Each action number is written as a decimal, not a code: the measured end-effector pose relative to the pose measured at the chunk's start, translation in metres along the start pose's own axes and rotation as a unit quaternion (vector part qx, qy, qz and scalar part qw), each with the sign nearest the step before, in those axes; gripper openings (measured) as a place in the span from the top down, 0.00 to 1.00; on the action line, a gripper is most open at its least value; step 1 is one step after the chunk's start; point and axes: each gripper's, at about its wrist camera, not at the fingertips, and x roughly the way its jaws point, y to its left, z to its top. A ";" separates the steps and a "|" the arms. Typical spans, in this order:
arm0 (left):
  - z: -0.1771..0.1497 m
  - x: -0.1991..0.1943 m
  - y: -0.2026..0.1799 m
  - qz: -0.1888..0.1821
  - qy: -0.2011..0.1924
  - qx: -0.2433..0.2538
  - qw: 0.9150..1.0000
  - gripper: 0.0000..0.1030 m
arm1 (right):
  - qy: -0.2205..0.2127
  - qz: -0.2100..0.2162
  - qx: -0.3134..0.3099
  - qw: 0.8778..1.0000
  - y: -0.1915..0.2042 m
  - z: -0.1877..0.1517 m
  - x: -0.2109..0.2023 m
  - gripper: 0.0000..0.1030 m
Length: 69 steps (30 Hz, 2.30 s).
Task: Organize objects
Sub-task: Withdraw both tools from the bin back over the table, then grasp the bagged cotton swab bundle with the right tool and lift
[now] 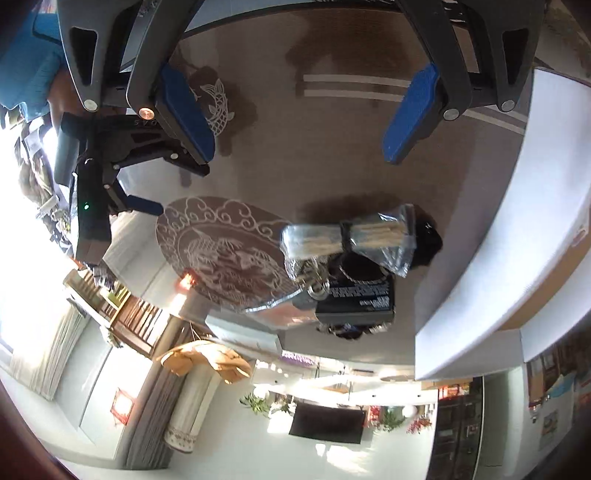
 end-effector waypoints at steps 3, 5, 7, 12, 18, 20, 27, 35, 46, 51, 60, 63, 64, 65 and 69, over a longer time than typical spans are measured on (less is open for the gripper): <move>-0.008 0.027 -0.007 0.001 0.035 -0.001 0.999 0.10 | 0.010 -0.011 0.010 1.000 -0.014 -0.009 0.006 0.01; -0.010 0.041 -0.010 0.008 0.051 0.001 0.999 0.10 | 0.013 -0.013 0.015 1.000 -0.014 -0.013 0.009 0.00; -0.010 0.050 -0.010 0.012 0.063 0.001 0.998 0.10 | 0.009 -0.006 0.024 1.000 -0.018 -0.015 0.010 0.00; -0.010 0.065 -0.005 0.020 0.070 -0.013 0.997 0.10 | 0.006 0.008 0.047 0.999 -0.024 -0.015 0.012 0.00; -0.013 0.067 0.005 0.021 0.070 -0.036 0.997 0.10 | 0.008 0.015 0.053 0.998 -0.024 -0.016 0.013 0.00; -0.014 0.065 0.009 0.021 0.065 -0.047 0.997 0.10 | 0.008 0.015 0.053 0.998 -0.024 -0.016 0.013 0.00; -0.013 0.061 0.016 0.021 0.057 -0.065 0.996 0.10 | 0.008 0.015 0.053 0.998 -0.024 -0.016 0.013 0.00; -0.014 0.056 0.027 0.019 0.048 -0.092 0.994 0.10 | 0.008 0.015 0.053 0.998 -0.025 -0.016 0.013 0.00; -0.019 0.040 0.064 0.025 0.006 -0.195 0.981 0.10 | 0.008 0.015 0.053 0.998 -0.024 -0.016 0.013 0.00; -0.020 0.041 0.064 0.031 0.003 -0.196 0.980 0.10 | 0.008 0.015 0.053 0.998 -0.024 -0.016 0.013 0.00; -0.024 0.036 0.075 0.043 -0.015 -0.224 0.973 0.10 | -0.026 0.047 -0.071 0.996 0.020 0.039 0.018 0.00; -0.026 0.031 0.081 0.045 -0.025 -0.242 0.969 0.10 | -0.043 0.082 -0.171 0.981 0.063 0.083 0.023 0.01; -0.026 0.029 0.082 0.046 -0.029 -0.246 0.968 0.10 | -0.035 0.088 -0.206 0.974 0.079 0.094 0.030 0.08; -0.027 0.026 0.084 0.047 -0.035 -0.247 0.967 0.10 | -0.027 0.096 -0.238 0.966 0.094 0.102 0.037 0.14; -0.029 0.016 0.084 0.054 -0.057 -0.247 0.966 0.10 | 0.015 0.113 -0.328 0.938 0.137 0.117 0.065 0.45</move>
